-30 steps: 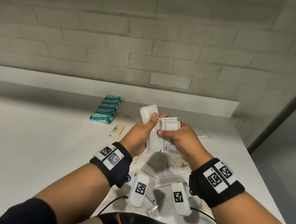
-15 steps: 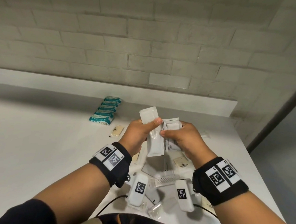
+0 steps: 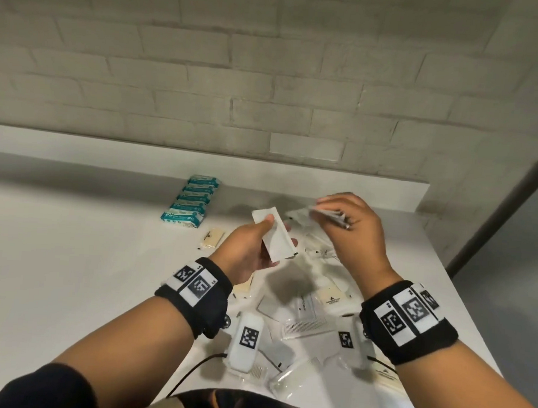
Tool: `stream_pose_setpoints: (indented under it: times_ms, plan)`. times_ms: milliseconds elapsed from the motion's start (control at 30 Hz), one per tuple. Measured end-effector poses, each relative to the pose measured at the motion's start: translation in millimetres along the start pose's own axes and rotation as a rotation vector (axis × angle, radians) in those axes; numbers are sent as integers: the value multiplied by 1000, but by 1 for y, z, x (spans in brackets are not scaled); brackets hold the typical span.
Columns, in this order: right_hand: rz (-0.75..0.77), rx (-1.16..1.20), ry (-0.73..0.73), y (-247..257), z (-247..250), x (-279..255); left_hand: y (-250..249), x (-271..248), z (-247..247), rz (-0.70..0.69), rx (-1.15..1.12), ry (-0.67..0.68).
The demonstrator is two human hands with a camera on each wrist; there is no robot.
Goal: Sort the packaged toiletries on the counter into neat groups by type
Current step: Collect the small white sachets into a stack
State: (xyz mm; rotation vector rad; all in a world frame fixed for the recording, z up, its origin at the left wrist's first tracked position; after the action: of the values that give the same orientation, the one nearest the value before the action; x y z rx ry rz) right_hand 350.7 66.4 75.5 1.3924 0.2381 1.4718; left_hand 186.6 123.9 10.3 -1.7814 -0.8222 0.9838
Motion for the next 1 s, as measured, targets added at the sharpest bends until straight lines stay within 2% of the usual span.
stream_pose_setpoints:
  times_ms: [67,100,200,267,300,400,433,500,633,733,800,867,933,1000]
  plan:
    - [295,-291,148,3,-10,-6,-2,-4,-9,42,-86,85]
    - [389,-402,218,2,-15,-10,-5,-4,-11,30,-107,114]
    - [449,-513,278,-7,-19,-19,-9,-1,-10,-63,-72,152]
    - [347,-445,262,-10,-14,-21,-8,1,-4,-88,-84,106]
    - [230,-359,241,-11,-9,-20,-7,1,-1,-103,-95,88]
    - [-277,-31,139,-18,5,-14,-6,0,1,-138,-86,75]
    - [-373,38,91,-20,11,-13,-6,0,0,-149,-83,74]
    - [-425,67,45,-20,21,-6,-6,-1,0,-161,-57,64]
    - [-434,141,173,-8,25,7,-8,-1,-2,-195,95,9]
    - [-478,232,175,0,16,8,-12,-1,-6,-269,-58,14]
    - [-571,389,152,0,2,2,-13,-2,-12,-290,-139,46]
    - [-620,502,107,-1,-13,-3,-10,-6,-21,-265,-60,108]
    - [-618,479,8,-6,-18,-3,-4,-8,-26,-245,69,163]
    - [-626,462,-63,-13,-15,0,0,-10,-23,-215,62,184]
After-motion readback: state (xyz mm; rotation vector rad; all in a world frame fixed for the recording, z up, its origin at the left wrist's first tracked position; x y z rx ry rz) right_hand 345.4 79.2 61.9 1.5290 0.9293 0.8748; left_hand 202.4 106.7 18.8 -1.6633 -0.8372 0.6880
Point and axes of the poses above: each hand's wrist, its own x-axis towards the middle knuckle, its own z-axis out of the back of the hand, y = z × x, the point moved 4 cm from there along x, towards the middle knuckle, and after that the axes turned 2 degrees about x, right-handed, at the moved point
